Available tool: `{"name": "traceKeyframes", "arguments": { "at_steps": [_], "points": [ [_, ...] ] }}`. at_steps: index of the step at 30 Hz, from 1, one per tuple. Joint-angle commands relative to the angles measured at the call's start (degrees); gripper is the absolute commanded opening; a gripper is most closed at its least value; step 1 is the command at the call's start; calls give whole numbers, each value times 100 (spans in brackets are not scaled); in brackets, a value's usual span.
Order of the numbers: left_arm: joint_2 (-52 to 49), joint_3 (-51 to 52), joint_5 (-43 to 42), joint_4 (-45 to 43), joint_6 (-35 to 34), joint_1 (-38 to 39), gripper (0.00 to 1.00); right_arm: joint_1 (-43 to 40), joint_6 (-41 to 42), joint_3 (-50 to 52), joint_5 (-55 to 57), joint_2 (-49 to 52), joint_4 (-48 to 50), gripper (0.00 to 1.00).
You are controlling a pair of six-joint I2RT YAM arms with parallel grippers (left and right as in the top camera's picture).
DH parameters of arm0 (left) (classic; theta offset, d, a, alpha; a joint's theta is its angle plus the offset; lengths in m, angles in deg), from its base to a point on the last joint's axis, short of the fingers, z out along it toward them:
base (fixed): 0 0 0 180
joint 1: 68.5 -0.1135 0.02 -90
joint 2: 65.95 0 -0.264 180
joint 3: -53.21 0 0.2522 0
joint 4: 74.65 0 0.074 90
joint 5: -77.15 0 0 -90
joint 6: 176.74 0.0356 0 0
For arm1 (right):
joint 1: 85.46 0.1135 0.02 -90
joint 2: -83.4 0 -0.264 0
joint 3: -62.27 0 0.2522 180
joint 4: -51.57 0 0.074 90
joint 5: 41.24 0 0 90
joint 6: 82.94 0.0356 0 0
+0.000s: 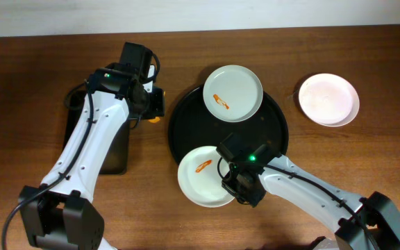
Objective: Clean dirty plates on tray and stack at the side
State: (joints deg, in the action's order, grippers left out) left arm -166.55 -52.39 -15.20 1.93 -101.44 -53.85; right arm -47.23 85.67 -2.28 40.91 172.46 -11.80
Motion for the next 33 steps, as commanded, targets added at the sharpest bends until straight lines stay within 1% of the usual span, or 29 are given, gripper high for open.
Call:
{"name": "traceKeyframes", "arguments": {
  "at_steps": [1,4,5,7,9,11,17,22,24,26,33],
  "points": [
    [120,-74,-28,-15,72,20,0,-229,-713,-297,678,-48,-404,4],
    [120,-74,-157,-35,72,20,0,-496,-1832,-870,1434,-52,-1023,4],
    [120,-74,-260,-46,72,20,0,-610,-2041,-1143,1766,-52,-1342,4],
    [120,-74,-553,-94,72,22,0,-813,-2658,-1528,2197,-52,-1631,4],
    [120,-74,-1025,-155,72,59,0,-994,-3554,-1700,2363,-52,-1593,4],
    [120,-74,-1213,-184,70,157,0,-1126,-4175,-1694,2472,-50,-1508,4],
    [120,-74,-1508,-262,68,732,0,-1493,-5156,-1683,2780,-50,-1399,4],
    [76,-68,-1405,-407,2,1285,0,-1593,-5582,-1659,2765,35,-1346,4],
    [4,-68,-1172,-422,-138,1342,0,-1596,-5589,-1637,2811,109,-1338,4],
    [-133,-68,-1117,-455,-175,1331,0,-1655,-5584,-1622,2800,164,-1342,4],
    [-1207,-68,-1117,-487,-173,1340,0,-1840,-5587,-1617,2739,168,-1364,4]
  ]
}}
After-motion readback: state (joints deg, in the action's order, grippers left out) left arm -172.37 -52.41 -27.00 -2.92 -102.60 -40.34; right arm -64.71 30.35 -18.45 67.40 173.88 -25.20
